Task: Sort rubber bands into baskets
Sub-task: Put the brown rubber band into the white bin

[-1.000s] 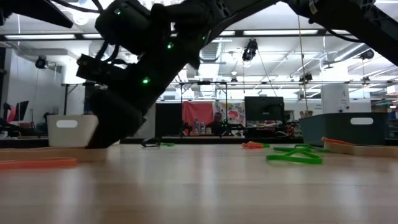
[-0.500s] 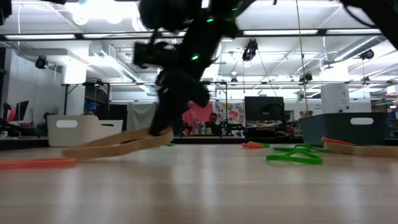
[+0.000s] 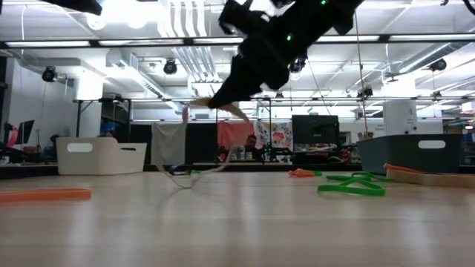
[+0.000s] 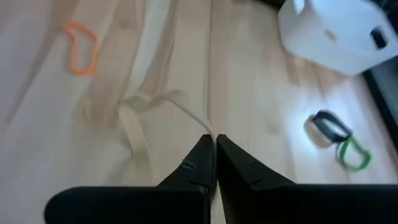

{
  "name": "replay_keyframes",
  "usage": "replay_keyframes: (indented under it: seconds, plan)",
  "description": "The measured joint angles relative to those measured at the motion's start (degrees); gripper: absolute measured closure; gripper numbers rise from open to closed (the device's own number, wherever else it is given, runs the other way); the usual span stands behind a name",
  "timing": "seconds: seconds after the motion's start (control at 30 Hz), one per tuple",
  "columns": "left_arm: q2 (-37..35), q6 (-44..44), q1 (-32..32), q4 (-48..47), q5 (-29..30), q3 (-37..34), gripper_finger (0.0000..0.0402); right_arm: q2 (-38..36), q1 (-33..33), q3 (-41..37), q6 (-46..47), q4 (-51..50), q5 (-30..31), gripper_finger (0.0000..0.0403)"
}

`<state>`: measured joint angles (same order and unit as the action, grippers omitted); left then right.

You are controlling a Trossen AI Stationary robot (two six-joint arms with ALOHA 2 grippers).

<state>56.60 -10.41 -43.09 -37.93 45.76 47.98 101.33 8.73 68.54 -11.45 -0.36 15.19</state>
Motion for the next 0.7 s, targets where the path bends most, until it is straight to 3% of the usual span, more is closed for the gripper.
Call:
replay_keyframes:
  seconds: [0.2,0.37,0.57,0.7]
  plan:
    - [0.0,9.7,8.1,14.9,-6.4,-5.3,0.0402,-2.0,1.3,-1.0,-1.7,2.6,2.5,0.0394]
    - [0.1,11.6,13.4,27.0,-8.7,-10.1,0.0396,-2.0,1.8,-0.6,-3.1,2.9,3.0,0.0394]
    - [0.1,10.8,16.1,40.8,-16.6,-14.8,0.0348,-2.0,3.2,0.3,-7.6,2.9,6.6,0.0394]
    - [0.7,10.1,16.6,49.0,-16.8,-18.3,0.0298,-2.0,4.2,1.4,-12.1,3.2,7.9,0.0394]
